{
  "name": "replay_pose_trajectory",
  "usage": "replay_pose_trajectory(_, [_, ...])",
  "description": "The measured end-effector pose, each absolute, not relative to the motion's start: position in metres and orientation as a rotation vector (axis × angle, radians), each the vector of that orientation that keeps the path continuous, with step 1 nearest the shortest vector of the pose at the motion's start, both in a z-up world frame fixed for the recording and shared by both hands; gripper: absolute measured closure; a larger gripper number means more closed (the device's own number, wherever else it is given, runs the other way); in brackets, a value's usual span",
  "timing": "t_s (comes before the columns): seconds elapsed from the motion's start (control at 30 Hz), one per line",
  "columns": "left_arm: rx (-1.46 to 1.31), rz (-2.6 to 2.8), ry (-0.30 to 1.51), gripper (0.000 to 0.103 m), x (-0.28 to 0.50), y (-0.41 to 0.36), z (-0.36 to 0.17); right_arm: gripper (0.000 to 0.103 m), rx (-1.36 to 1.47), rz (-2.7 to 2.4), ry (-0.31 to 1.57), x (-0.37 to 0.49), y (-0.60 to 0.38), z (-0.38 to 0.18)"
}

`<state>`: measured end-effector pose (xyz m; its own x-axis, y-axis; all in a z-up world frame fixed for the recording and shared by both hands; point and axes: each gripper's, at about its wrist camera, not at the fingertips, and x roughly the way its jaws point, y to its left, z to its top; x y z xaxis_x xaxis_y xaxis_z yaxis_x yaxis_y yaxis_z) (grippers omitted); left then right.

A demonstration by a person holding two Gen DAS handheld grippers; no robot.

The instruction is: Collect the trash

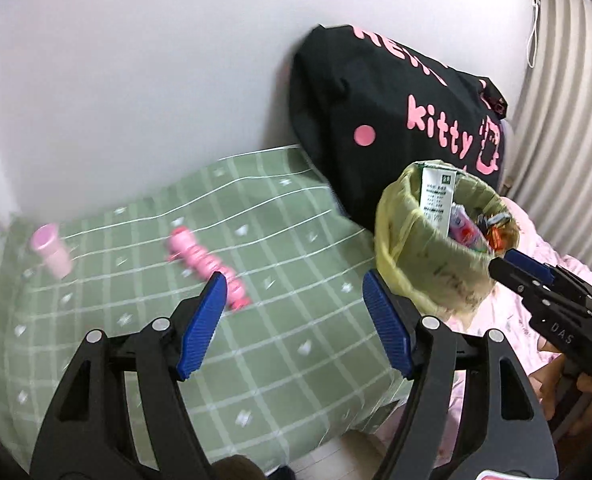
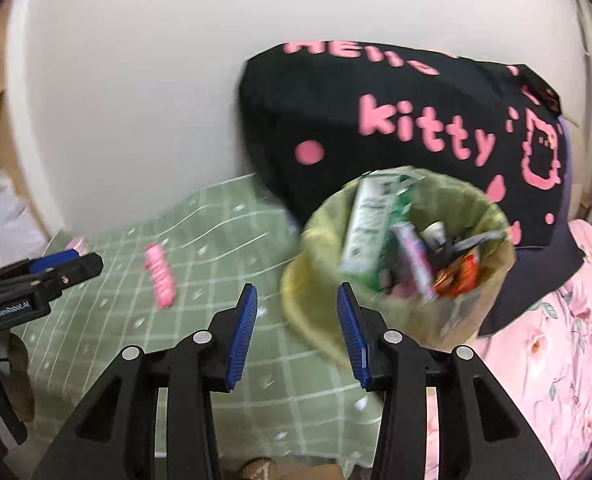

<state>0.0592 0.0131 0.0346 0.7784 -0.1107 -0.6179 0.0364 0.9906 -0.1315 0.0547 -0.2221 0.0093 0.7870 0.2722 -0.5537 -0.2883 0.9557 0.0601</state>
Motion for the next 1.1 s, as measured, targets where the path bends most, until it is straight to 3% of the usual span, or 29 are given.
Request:
replay_pose_trajectory(0.4, [-0.113,0.068,0.647,0.036,-0.014,0.031,0.039,0.064,-0.044,0.380,0.590,-0.004,-0.191,0.012])
replay_pose_trajectory(1.1, [-0.105,0.000,0.631,0.037,-0.022,0.012,0.045,0.064,-0.031,0.343,0.571,-0.019,-0.200,0.017])
